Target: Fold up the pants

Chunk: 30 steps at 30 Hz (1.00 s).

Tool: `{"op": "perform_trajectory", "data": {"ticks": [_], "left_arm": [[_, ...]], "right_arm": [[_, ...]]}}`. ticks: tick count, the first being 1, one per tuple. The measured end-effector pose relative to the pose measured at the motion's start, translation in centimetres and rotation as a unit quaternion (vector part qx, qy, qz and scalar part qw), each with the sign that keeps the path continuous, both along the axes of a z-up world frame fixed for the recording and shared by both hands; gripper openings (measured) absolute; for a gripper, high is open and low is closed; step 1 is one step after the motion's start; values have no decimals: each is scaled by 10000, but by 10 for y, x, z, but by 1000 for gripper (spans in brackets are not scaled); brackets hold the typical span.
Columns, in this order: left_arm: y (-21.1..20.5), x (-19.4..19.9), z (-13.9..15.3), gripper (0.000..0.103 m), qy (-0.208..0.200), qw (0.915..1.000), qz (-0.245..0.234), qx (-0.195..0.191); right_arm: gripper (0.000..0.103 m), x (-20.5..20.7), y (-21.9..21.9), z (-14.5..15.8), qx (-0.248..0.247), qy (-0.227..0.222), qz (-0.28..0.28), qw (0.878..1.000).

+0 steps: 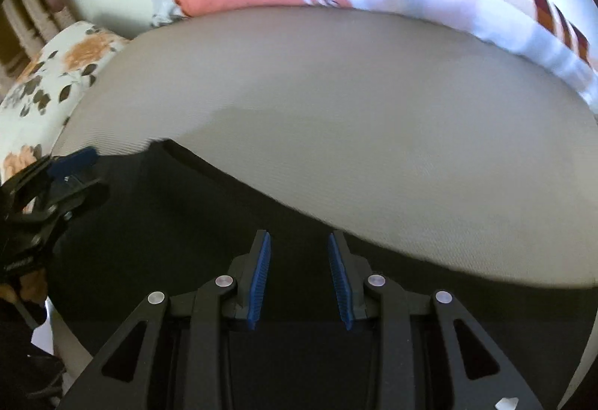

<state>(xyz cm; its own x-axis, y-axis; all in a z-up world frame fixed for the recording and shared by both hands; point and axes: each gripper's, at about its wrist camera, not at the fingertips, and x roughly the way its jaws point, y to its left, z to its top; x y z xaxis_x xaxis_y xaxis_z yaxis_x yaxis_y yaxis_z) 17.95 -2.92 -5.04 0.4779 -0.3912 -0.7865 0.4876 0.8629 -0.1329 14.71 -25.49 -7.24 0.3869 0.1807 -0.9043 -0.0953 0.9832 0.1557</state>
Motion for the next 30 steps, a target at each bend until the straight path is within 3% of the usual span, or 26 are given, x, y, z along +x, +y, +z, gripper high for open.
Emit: {"op": "perform_trajectory", "data": {"ticks": [6, 9, 14, 18, 23, 30], "left_arm": [[-29, 29, -36, 66, 377, 9990, 44, 245], [-32, 34, -41, 66, 229, 9992, 82, 332], [-33, 34, -43, 67, 143, 9989, 126, 417], [-30, 26, -37, 67, 242, 9985, 247, 423], [-11, -5, -35, 67, 131, 9977, 325, 572], [8, -34, -41, 67, 301, 9967, 395, 637]], "right_arm": [[26, -9, -35, -12, -394, -140, -334, 9986], [28, -8, -59, -17, -627, -214, -556, 9963], [35, -7, -94, -18, -251, -184, -870, 9957], [39, -20, -125, 0, 272, -326, -1026, 9938], [39, -52, -194, 20, 663, -378, -1323, 9883], [41, -100, -319, 10, 1454, 14, -2239, 9637]]}}
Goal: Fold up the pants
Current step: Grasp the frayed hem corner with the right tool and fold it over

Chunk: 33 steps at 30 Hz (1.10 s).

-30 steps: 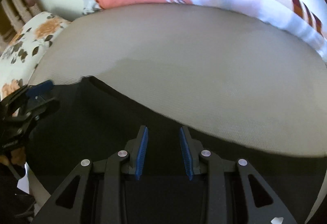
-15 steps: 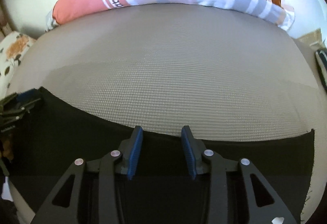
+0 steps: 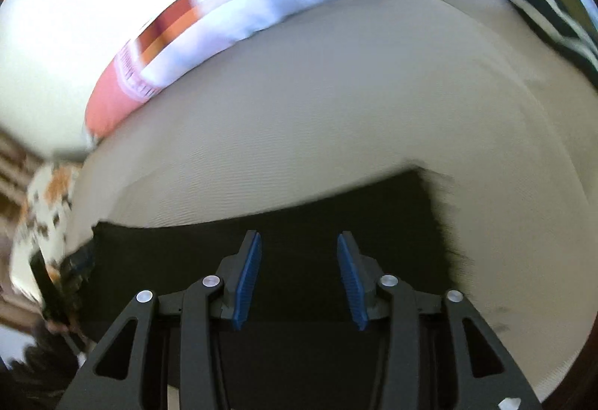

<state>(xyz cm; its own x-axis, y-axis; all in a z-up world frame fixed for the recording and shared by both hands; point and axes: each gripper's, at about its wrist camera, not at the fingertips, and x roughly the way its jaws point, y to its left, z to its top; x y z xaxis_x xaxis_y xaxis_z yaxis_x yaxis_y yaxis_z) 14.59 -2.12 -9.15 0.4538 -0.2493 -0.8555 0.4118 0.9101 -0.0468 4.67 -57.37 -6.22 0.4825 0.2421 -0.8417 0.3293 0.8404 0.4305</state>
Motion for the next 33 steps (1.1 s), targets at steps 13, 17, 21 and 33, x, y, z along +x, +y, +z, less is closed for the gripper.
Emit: {"op": "perform_trajectory", "data": {"ticks": [13, 17, 21, 33], "left_arm": [[15, -20, 8, 67, 244, 9976, 629, -129], [14, -22, 6, 69, 240, 9973, 696, -33], [9, -22, 4, 76, 248, 9971, 713, 0], [-3, -26, -3, 83, 46, 9973, 678, 271]], "right_arm": [[41, -40, -80, -48, 1466, 55, 41, 9892], [35, -37, -80, -55, 1614, -13, 345, 9863], [21, -23, -73, -61, 1740, -84, 581, 9830], [8, -15, -46, -51, 1226, -112, 285, 9920]]}}
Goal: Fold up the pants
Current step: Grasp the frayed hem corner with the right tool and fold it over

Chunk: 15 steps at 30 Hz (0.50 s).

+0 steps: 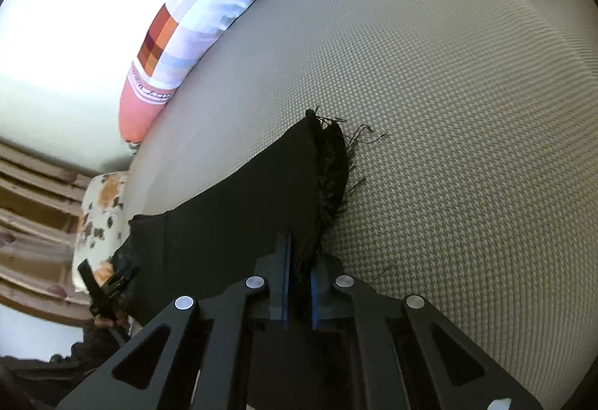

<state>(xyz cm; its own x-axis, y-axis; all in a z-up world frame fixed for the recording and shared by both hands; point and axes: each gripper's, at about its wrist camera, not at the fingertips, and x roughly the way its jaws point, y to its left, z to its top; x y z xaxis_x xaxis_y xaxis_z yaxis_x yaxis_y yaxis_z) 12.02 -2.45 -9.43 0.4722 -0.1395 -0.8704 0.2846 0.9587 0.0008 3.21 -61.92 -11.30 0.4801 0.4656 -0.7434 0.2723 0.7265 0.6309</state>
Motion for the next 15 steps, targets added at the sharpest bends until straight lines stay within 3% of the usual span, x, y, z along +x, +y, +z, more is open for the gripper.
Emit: {"op": "perform_trajectory", "data": {"ticks": [7, 15], "left_arm": [[-4, -2, 1, 86, -136, 9998, 126, 45], [-7, -8, 2, 86, -217, 9996, 146, 145]], "right_arm": [[7, -5, 28, 32, -417, -16, -470, 9980], [7, 0, 78, 76, -474, -213, -492, 9974]]}}
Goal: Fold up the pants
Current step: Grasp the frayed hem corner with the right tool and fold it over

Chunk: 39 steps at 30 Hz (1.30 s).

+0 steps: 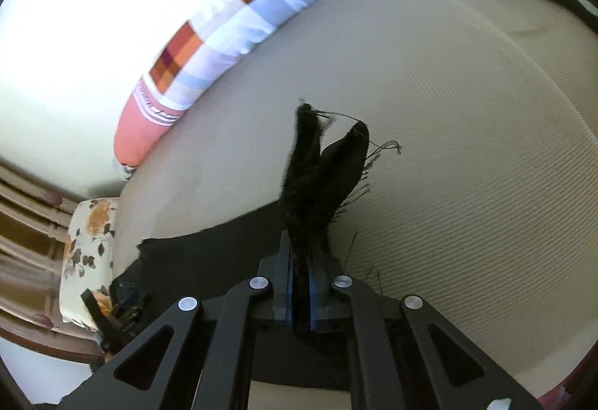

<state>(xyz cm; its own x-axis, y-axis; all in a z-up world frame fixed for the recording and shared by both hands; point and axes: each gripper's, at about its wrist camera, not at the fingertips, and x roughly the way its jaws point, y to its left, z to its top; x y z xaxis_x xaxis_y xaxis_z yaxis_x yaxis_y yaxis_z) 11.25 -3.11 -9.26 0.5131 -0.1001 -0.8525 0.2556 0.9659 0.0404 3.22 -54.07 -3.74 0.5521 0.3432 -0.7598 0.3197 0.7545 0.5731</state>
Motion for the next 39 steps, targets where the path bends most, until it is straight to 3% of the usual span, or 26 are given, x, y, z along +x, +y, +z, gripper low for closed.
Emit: {"op": "perform_trajectory", "data": {"ticks": [9, 21, 29, 39], "left_arm": [[5, -18, 17, 86, -323, 9984, 69, 464], [22, -37, 31, 86, -570, 9971, 90, 494], [41, -43, 39, 86, -535, 9983, 198, 134], [70, -41, 53, 86, -279, 9929, 285, -1118]], "right_arm": [[7, 38, 90, 29, -11, -73, 508, 9987], [7, 108, 222, 19, 102, -96, 1560, 9877], [7, 128, 302, -16, -13, 221, 2152, 9763], [8, 135, 361, -46, -694, 450, 2599, 9621]]}}
